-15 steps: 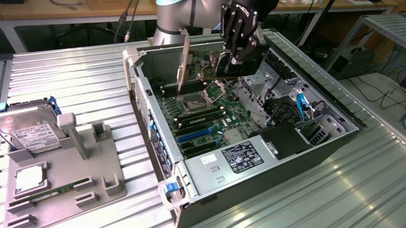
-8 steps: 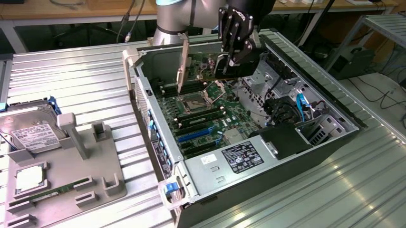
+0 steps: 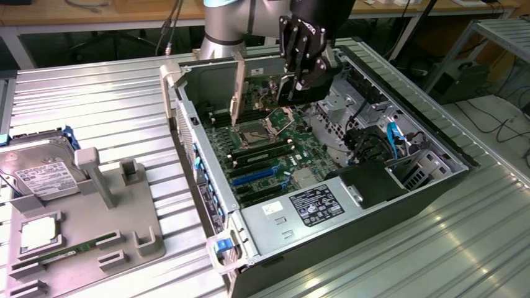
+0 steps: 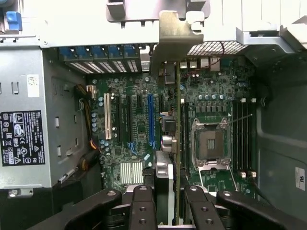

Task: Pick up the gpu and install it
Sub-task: 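Insert the gpu into the slot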

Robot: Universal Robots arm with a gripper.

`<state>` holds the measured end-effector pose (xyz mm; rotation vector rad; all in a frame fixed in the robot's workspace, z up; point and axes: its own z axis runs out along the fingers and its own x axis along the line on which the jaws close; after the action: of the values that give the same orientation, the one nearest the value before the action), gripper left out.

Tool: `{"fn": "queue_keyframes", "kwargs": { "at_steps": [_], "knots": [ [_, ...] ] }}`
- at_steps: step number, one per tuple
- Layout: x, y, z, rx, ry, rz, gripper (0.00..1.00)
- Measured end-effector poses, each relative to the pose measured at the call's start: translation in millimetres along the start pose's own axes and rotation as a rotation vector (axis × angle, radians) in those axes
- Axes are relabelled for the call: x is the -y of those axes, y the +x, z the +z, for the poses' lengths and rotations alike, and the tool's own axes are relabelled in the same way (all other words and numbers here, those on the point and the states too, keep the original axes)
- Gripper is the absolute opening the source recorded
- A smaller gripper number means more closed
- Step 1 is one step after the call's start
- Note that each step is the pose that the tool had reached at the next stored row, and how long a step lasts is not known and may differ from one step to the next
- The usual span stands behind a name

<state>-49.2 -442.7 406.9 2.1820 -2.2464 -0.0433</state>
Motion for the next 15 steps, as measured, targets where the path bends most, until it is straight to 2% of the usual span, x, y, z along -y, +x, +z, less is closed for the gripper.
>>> {"fn": "queue_keyframes", "kwargs": {
  "at_steps": [12, 15],
  "knots": [
    [-0.6, -1.5, 23.1, -0.0003, 0.0000, -0.007, 0.28],
    [-0.5, -1.7, 26.3, 0.0006, 0.0002, -0.007, 0.28]
  ]
}}
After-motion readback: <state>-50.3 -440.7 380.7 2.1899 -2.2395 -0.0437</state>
